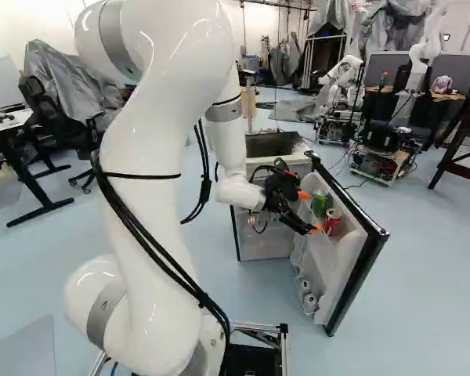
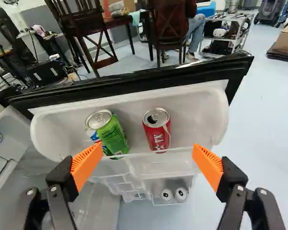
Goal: Grab a drink from the fridge
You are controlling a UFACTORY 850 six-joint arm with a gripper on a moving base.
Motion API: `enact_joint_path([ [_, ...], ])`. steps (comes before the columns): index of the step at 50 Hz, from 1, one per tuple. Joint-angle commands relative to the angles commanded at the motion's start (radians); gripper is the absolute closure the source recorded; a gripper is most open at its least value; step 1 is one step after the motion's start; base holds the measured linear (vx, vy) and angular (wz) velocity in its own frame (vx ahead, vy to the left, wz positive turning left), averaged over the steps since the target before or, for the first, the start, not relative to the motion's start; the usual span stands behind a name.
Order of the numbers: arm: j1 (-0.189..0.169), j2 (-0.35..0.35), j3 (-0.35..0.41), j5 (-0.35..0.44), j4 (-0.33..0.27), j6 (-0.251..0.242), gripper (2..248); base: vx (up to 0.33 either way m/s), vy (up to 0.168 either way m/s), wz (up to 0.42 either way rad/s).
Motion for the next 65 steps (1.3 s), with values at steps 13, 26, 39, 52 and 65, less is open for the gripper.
enact_joint_path([
  [13, -0.019, -0.003, -0.01, -0.023, -0.039, 0.0, 3, 0.0, 0.0, 0.0],
  [26, -0.04, -0.008, -0.018, -0.034, -0.089, 0.0, 3, 0.0, 0.0, 0.0],
  [39, -0.064, -0.003, -0.01, -0.039, -0.111, 0.0, 3, 0.0, 0.0, 0.0],
  [52, -0.093, 0.008, 0.007, -0.039, -0.112, 0.0, 3, 0.0, 0.0, 0.0],
  [65, -0.115, 0.015, 0.017, -0.039, -0.112, 0.0, 3, 0.0, 0.0, 0.0],
])
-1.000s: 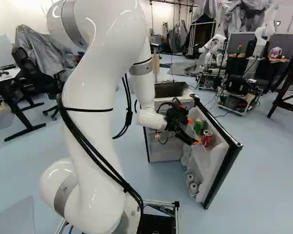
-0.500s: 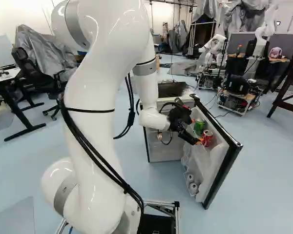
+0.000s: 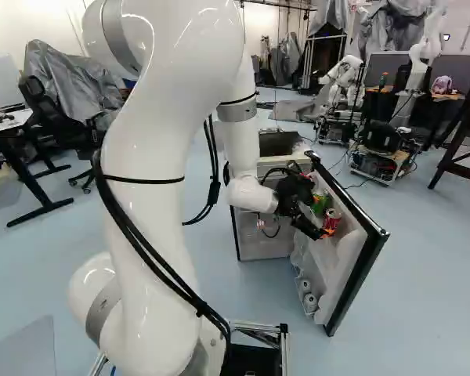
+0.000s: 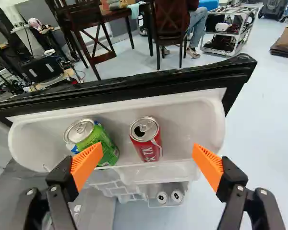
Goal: Grab a drink from the fridge
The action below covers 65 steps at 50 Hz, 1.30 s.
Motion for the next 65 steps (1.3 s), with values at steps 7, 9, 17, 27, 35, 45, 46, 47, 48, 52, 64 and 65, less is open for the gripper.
enact_joint_path([
  [7, -0.002, 0.0, 0.001, 0.0, 0.0, 0.0, 3, 0.0, 0.0, 0.0],
  [9, -0.002, 0.0, 0.0, 0.0, 0.0, 0.0, 3, 0.0, 0.0, 0.0],
  [17, -0.008, -0.004, -0.006, 0.0, 0.0, 0.0, 3, 0.0, 0.0, 0.0],
  [27, -0.02, -0.013, -0.019, 0.0, 0.0, 0.0, 3, 0.0, 0.0, 0.0],
  [35, -0.03, -0.02, -0.03, 0.0, 0.0, 0.0, 3, 0.0, 0.0, 0.0],
  [45, -0.037, -0.027, -0.04, 0.0, 0.0, 0.0, 3, 0.0, 0.0, 0.0],
  [46, -0.038, -0.027, -0.04, 0.0, 0.0, 0.0, 3, 0.0, 0.0, 0.0],
  [47, -0.038, -0.027, -0.04, 0.0, 0.0, 0.0, 3, 0.0, 0.0, 0.0],
  [48, -0.038, -0.027, -0.041, 0.0, 0.0, 0.0, 3, 0.0, 0.0, 0.0],
  [52, -0.038, -0.027, -0.041, 0.0, 0.0, 0.0, 3, 0.0, 0.0, 0.0],
  [64, -0.039, -0.028, -0.041, 0.0, 0.0, 0.0, 3, 0.0, 0.0, 0.0],
  [65, -0.039, -0.028, -0.041, 0.0, 0.0, 0.0, 3, 0.0, 0.0, 0.0],
])
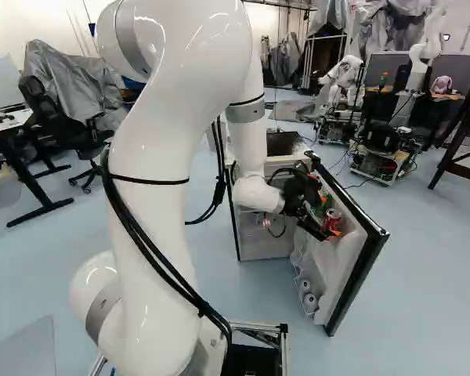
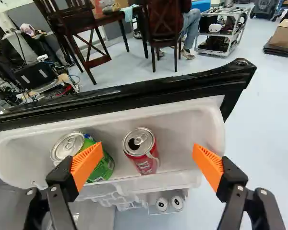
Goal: Grab a drink from the fridge
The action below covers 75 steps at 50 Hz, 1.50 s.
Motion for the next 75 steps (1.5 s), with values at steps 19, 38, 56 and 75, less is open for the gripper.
enact_joint_path([
  [19, -0.013, -0.011, -0.017, 0.0, 0.0, 0.0, 3, 0.0, 0.0, 0.0],
  [38, -0.015, -0.013, -0.019, 0.0, 0.0, 0.0, 95, 0.0, 0.0, 0.0],
  [56, -0.015, -0.013, -0.019, 0.0, 0.0, 0.0, 159, 0.0, 0.0, 0.0],
  [75, -0.015, -0.013, -0.019, 0.0, 0.0, 0.0, 159, 0.0, 0.0, 0.0],
])
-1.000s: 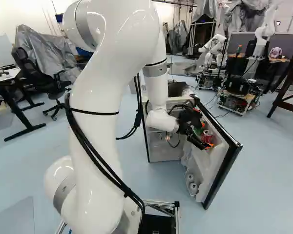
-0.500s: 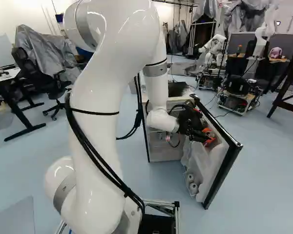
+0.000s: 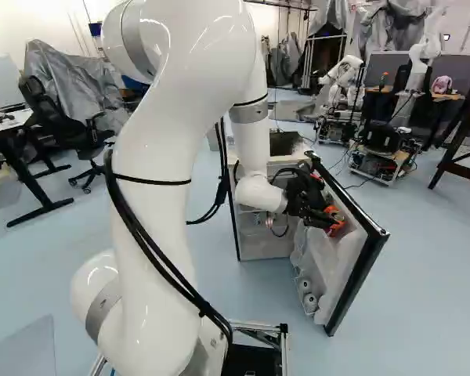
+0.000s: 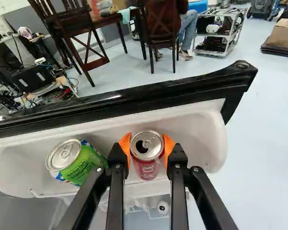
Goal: Grab a drink from the fridge
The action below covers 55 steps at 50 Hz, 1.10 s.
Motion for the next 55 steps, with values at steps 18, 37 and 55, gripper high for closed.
enact_joint_path([
  [18, 0.005, 0.004, 0.007, 0.0, 0.0, 0.0, 159, 0.0, 0.0, 0.0],
  [37, 0.023, 0.018, 0.028, 0.0, 0.0, 0.0, 159, 0.0, 0.0, 0.0],
  [55, 0.051, 0.041, 0.061, 0.042, 0.0, 0.0, 159, 0.0, 0.0, 0.0],
])
